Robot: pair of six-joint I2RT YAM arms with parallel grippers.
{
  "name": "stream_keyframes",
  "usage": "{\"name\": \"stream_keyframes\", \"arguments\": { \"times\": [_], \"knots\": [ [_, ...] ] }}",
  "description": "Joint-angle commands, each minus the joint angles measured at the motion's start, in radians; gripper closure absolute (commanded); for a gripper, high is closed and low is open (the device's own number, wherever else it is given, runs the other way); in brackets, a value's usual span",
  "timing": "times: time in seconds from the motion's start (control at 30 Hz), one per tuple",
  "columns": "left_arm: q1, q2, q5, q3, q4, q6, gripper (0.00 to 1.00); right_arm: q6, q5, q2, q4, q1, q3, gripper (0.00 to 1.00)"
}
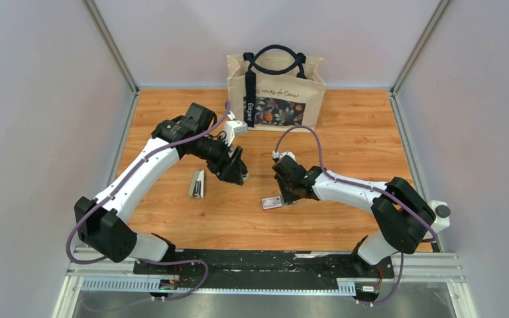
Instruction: Unload the staples from the stapler
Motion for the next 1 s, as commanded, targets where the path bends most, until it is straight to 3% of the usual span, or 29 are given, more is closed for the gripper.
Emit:
{"name": "stream_keyframes", "arguments": {
  "times": [0.0, 0.97],
  "knots": [
    [-0.002, -0.04, 0.017, -0.001, 0.018, 0.028, 0.24, -0.001, 0.015, -0.01, 0.023, 0.007, 0.027, 0.78],
    [-0.002, -0.052, 0.02, -0.011, 0.021, 0.024, 0.24, 0.007, 0.051, 0.004, -0.002, 0.005, 0.027, 0.8]
  ]
}}
